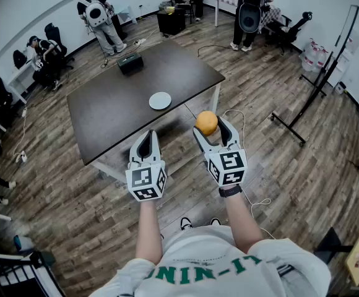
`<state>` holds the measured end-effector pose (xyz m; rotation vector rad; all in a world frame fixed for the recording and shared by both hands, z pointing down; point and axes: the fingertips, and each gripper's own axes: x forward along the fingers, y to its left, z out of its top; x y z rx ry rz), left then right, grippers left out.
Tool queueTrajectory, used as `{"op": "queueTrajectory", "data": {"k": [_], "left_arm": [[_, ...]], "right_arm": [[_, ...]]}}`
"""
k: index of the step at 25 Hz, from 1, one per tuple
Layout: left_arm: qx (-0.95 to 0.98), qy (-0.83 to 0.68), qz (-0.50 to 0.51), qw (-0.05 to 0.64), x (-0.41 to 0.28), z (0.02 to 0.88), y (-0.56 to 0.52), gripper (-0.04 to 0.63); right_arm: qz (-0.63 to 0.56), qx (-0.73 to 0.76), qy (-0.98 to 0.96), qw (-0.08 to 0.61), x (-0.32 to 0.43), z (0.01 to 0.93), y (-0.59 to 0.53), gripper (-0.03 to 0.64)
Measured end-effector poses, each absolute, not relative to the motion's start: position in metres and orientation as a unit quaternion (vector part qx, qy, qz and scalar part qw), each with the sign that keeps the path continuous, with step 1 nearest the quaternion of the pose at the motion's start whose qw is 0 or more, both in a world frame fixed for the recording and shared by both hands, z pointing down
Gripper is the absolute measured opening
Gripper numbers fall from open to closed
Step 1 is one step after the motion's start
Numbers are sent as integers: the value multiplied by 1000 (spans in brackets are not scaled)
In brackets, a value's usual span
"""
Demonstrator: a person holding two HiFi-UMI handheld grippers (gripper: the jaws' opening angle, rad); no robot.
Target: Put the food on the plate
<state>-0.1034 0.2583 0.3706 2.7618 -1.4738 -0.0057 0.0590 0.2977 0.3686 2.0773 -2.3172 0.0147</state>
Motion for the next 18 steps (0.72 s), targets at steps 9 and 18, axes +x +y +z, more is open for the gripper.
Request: {"op": "queueTrajectory", "data": {"k": [9,18], "left_arm": [[880,-476,-4,13,-132,388,239,12],[875,-482,-5,42,-154,410,207,12]], "right_arm": [[4,671,-741,23,35,383,277,331],[-1,636,-771,29,-12,398,243,333]]}}
